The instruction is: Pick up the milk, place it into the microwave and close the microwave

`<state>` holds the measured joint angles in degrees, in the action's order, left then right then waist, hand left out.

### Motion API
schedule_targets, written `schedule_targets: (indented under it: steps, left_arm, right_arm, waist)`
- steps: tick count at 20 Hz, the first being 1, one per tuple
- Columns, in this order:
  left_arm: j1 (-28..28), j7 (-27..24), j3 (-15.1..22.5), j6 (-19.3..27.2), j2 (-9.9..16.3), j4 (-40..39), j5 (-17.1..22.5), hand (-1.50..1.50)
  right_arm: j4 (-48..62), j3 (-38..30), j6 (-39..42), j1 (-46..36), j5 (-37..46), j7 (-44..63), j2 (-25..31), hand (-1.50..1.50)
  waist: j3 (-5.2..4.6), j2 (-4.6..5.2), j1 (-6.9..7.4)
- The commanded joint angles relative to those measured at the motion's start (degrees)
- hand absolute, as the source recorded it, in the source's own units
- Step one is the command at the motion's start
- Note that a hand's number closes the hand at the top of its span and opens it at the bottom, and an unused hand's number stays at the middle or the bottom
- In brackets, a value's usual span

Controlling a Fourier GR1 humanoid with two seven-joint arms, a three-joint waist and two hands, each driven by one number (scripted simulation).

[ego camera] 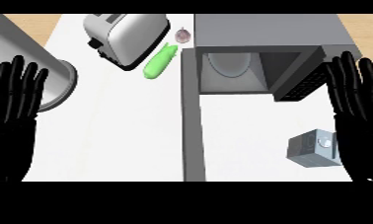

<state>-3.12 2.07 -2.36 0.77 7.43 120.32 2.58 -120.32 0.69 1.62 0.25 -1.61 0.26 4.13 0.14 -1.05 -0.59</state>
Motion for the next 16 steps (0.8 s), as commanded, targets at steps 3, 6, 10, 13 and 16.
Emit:
schedule_targets:
  steps: [3, 6, 10, 13, 16]
  left_arm:
    - [2.96, -2.77, -0.52, -0.93, -0.57, -2.62, -0.29, -1.5]
    - [7.52, -4.16, -9.91, -5.91, 4.86, -7.32, 9.08, -1.5]
    - [1.91, 1.51, -4.37, -2.07, -0.57, -4.2, 6.14, -1.5]
    - [-1.15, 4.53, -10.11, -5.58, 2.76, 0.94, 13.16, -1.5]
    - [-6.24, 3.46, -10.69, -7.8, 2.14, 3.94, 14.69, -1.5]
  right_arm:
    - [-8.71, -3.05, -0.09, 4.94, -0.43, 2.28, 1.44, -1.5]
    - [-10.03, -4.29, -1.87, 7.5, 1.74, -1.2, 0.3, -1.5]
    - [-16.13, 0.89, -0.45, 10.37, 3.0, 9.47, 0.59, -1.5]
    - [-19.66, 1.55, -0.78, 13.11, 4.13, 11.67, 0.06, -1.5]
    - [-23.6, 5.13, -1.7, 17.51, 8.69, 13.05, -1.38, -1.5]
  waist:
    - [-0.15, 0.98, 0.21]
    - [-0.16, 1.0, -0.01]
    - [-0.15, 0.96, 0.46]
    - [-0.15, 0.93, 0.65]
    - [-0.16, 0.9, 0.66]
